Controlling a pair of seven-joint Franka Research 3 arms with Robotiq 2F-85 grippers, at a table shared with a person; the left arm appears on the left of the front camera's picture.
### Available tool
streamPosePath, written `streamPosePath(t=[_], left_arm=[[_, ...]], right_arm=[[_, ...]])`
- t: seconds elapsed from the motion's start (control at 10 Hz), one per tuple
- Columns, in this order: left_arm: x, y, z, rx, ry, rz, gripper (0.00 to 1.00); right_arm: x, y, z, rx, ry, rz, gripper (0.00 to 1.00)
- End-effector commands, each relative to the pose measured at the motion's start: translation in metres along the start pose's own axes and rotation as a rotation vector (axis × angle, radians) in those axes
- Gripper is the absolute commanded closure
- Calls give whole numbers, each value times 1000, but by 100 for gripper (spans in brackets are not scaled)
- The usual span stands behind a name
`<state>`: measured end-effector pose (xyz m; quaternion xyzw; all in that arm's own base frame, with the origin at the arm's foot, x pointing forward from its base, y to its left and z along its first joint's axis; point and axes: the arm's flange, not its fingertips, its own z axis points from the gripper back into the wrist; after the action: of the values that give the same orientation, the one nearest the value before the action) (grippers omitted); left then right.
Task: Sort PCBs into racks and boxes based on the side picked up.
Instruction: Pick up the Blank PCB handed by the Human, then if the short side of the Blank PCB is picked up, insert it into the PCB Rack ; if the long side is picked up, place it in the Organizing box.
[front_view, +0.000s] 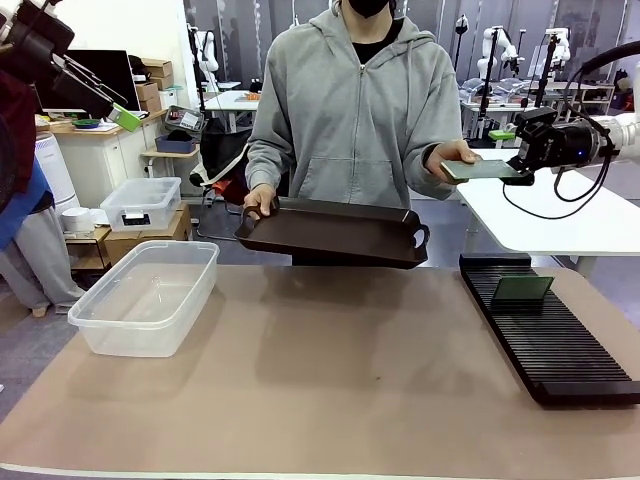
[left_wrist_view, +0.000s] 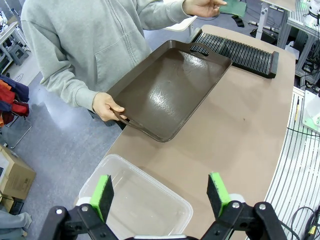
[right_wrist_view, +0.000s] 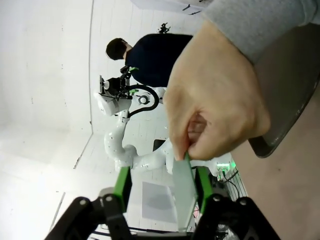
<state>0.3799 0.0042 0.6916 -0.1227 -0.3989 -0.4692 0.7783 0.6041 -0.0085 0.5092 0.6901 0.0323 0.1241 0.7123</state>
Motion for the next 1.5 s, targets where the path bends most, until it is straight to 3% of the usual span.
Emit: streamPosePath(t=[0.0,0.1,0.3,1.4], left_arm=[[-1,-1,0,-8,1,-3,0],[-1,-1,0,-8,1,-3,0],[-1,-1,0,-8,1,-3,0],[-1,-1,0,-8,1,-3,0]], right_arm=[[-15,1,-5,-7,12,-3,100],[-19,1,-4,-10,18,-15,85],[-23,1,-1,-18,21,-34,100],[-19,-4,1,-45,34,-62,100]])
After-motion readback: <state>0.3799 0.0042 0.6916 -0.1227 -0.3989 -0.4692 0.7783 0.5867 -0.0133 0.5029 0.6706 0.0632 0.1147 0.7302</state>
